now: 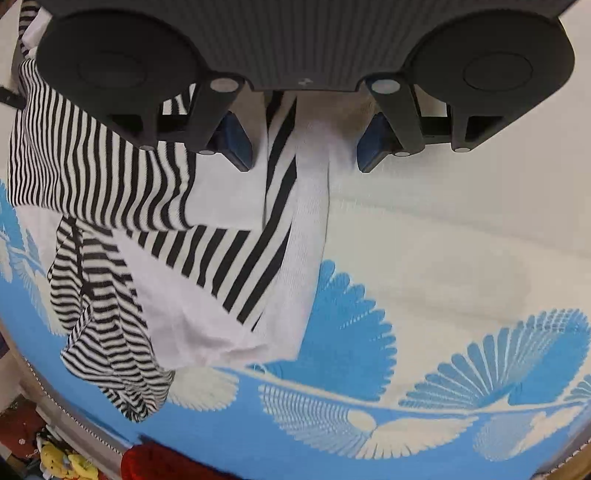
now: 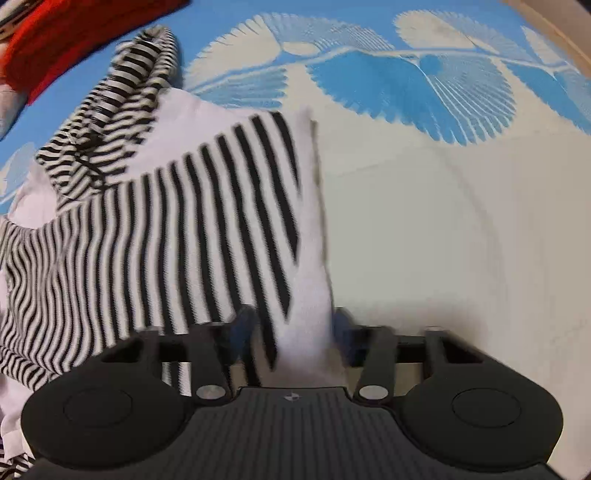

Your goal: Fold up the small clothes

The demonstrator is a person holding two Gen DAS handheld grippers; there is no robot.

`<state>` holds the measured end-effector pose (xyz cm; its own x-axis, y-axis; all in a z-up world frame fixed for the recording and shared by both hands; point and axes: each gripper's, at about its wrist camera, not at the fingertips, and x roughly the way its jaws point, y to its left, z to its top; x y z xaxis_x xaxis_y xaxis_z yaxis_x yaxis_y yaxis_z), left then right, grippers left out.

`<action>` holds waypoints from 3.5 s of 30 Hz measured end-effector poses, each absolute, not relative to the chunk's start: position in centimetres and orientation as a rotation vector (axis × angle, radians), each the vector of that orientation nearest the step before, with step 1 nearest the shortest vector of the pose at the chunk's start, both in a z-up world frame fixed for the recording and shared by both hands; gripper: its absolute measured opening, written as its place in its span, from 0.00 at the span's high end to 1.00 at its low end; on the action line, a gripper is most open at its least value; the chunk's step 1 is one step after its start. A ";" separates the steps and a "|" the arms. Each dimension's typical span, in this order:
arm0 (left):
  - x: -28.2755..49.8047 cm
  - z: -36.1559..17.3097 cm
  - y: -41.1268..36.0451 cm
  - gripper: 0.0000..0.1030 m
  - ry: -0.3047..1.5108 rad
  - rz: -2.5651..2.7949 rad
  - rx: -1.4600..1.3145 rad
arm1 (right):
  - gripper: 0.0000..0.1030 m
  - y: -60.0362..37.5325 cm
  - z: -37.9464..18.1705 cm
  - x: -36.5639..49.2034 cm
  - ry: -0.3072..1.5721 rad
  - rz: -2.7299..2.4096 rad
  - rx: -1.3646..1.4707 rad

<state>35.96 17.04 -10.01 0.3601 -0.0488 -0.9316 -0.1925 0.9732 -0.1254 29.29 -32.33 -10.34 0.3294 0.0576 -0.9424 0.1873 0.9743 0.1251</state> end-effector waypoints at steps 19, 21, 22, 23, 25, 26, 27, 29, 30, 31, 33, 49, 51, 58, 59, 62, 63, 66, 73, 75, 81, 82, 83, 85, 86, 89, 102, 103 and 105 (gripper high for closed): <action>35.8 -9.2 17.4 0.55 1.185 0.087 -0.240 | 0.54 -33.2 -9.8 29.7 1.272 -0.060 0.253; 35.6 -8.4 17.4 0.55 1.142 0.066 -0.261 | 0.54 -33.0 -9.9 29.6 1.285 -0.044 0.244; 35.5 -7.8 17.2 0.55 1.113 0.040 -0.283 | 0.54 -33.0 -9.7 29.6 1.277 -0.054 0.228; 35.4 -7.2 16.9 0.55 1.089 0.016 -0.299 | 0.54 -33.0 -9.4 29.5 1.267 -0.062 0.210; 35.1 -6.1 15.9 0.55 1.058 -0.065 -0.319 | 0.54 -32.9 -8.2 29.5 1.218 -0.088 0.160; 35.1 -6.0 15.4 0.55 1.064 -0.105 -0.334 | 0.54 -32.7 -7.5 29.5 1.187 -0.092 0.127; 35.1 -6.3 14.9 0.55 1.090 -0.139 -0.351 | 0.54 -32.4 -6.6 29.4 1.154 -0.078 0.091; 35.3 -7.7 13.9 0.55 1.177 -0.163 -0.347 | 0.54 -31.4 -5.1 28.9 1.098 0.011 0.045; 35.4 -8.5 13.5 0.55 1.209 -0.148 -0.319 | 0.54 -30.4 -4.8 28.6 1.091 0.098 0.020; 35.5 -9.1 13.3 0.55 1.231 -0.134 -0.296 | 0.54 -29.5 -4.8 28.3 1.100 0.176 -0.007; 35.8 -10.2 13.1 0.55 1.260 -0.118 -0.279 | 0.54 -27.6 -5.8 27.7 1.139 0.286 -0.070; 35.3 -7.1 13.1 0.95 1.116 -0.036 -0.094 | 0.98 -24.4 -8.3 25.8 1.221 0.497 -0.321; 35.1 -7.1 13.2 0.94 1.096 0.044 -0.037 | 0.98 -24.5 -8.6 25.6 1.277 0.519 -0.351; 34.8 -6.3 12.1 0.90 1.062 -0.135 -0.173 | 0.82 -27.2 -4.3 26.7 1.118 0.485 -0.106; 34.8 -7.4 11.5 0.87 1.114 -0.148 -0.139 | 0.72 -27.4 -4.5 27.0 1.114 0.450 -0.081; 34.7 -10.4 10.1 0.80 1.229 -0.141 0.005 | 0.66 -27.4 -7.0 28.0 1.197 0.332 -0.100; 34.7 -10.4 10.2 0.80 1.205 -0.138 0.016 | 0.66 -27.4 -8.3 28.1 1.248 0.291 -0.128; 34.9 -8.6 10.4 0.74 1.105 -0.107 0.009 | 0.66 -28.1 -9.2 28.2 1.270 0.232 -0.129; 35.2 -5.9 9.9 0.58 0.918 -0.036 -0.027 | 0.65 -29.5 -5.7 29.2 1.093 0.143 -0.048; 35.2 -5.3 9.8 0.57 0.888 -0.016 -0.041 | 0.65 -30.0 -5.3 29.5 1.075 0.115 -0.016; 35.4 -3.5 9.8 0.57 0.822 0.018 -0.071 | 0.65 -30.3 -3.5 29.9 0.973 0.041 -0.044; 35.4 -3.2 9.6 0.57 0.817 0.023 -0.073 | 0.65 -30.4 -3.1 29.9 0.958 0.040 -0.038; 35.4 -3.1 9.5 0.57 0.815 0.024 -0.074 | 0.65 -30.5 -3.0 30.0 0.947 0.039 -0.033; 35.4 -2.7 8.9 0.57 0.812 0.019 -0.069 | 0.65 -30.5 -2.4 30.0 0.930 0.033 -0.026; 35.3 -2.6 8.6 0.55 0.812 0.018 -0.061 | 0.65 -30.5 -2.1 30.0 0.925 0.030 -0.023; 35.2 -2.2 7.6 0.53 0.816 0.015 -0.041 | 0.65 -30.7 -1.8 30.0 0.927 0.025 -0.006; 34.9 -0.2 3.7 0.50 0.806 -0.008 -0.066 | 0.65 -31.0 -1.4 29.6 0.944 0.028 0.042; 34.9 0.0 3.4 0.50 0.803 -0.009 -0.065 | 0.65 -31.0 -1.4 29.6 0.943 0.028 0.041; 34.8 0.3 2.9 0.50 0.793 -0.006 -0.060 | 0.65 -31.2 -1.4 29.6 0.945 0.024 0.038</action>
<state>34.80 2.86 0.32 0.7016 -0.0282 -0.7120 -0.0172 0.9983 -0.0566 29.58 -31.19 -1.37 0.5853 0.0375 -0.8099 -0.0041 0.9991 0.0433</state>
